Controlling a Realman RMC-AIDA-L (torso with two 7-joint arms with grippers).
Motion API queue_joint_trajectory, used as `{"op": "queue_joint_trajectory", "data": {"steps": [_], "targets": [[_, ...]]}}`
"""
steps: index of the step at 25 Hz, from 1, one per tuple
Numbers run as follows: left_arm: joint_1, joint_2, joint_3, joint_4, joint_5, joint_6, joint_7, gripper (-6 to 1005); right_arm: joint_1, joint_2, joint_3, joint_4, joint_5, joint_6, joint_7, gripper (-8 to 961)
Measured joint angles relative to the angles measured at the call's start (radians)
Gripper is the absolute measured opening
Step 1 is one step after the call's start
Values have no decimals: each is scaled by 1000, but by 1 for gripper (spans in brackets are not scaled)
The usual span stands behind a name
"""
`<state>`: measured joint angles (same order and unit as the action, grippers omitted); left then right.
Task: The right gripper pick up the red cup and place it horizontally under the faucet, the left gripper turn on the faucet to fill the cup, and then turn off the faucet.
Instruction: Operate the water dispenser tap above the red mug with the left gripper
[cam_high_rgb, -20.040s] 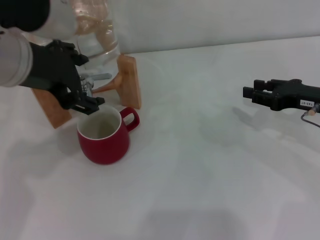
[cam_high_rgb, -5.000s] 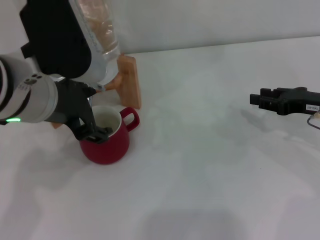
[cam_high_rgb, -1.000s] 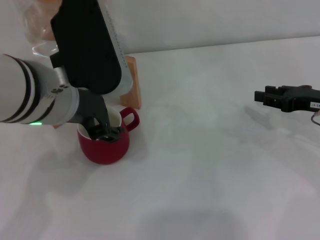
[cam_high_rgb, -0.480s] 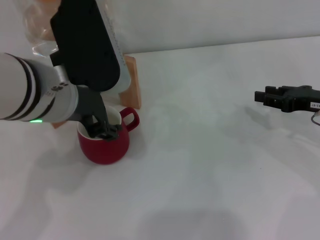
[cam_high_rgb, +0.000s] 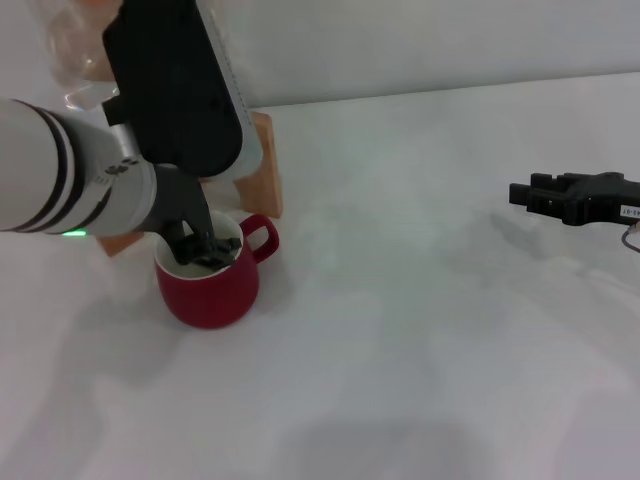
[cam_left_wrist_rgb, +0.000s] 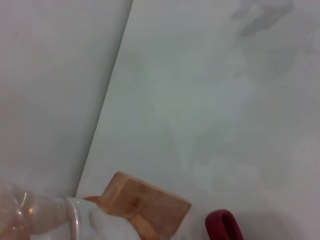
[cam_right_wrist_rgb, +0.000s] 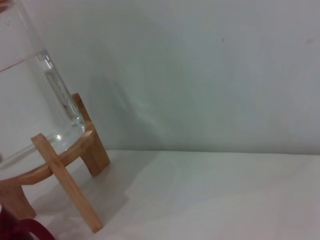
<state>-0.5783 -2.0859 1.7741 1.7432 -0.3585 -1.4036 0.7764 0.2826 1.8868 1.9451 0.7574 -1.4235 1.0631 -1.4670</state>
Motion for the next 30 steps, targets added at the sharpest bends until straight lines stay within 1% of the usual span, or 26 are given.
{"op": "queue_joint_trajectory", "data": {"steps": [30], "targets": [[0,0,4,1,48,15,-19,876,1,0,2,-1,0,0,-1,437]]}}
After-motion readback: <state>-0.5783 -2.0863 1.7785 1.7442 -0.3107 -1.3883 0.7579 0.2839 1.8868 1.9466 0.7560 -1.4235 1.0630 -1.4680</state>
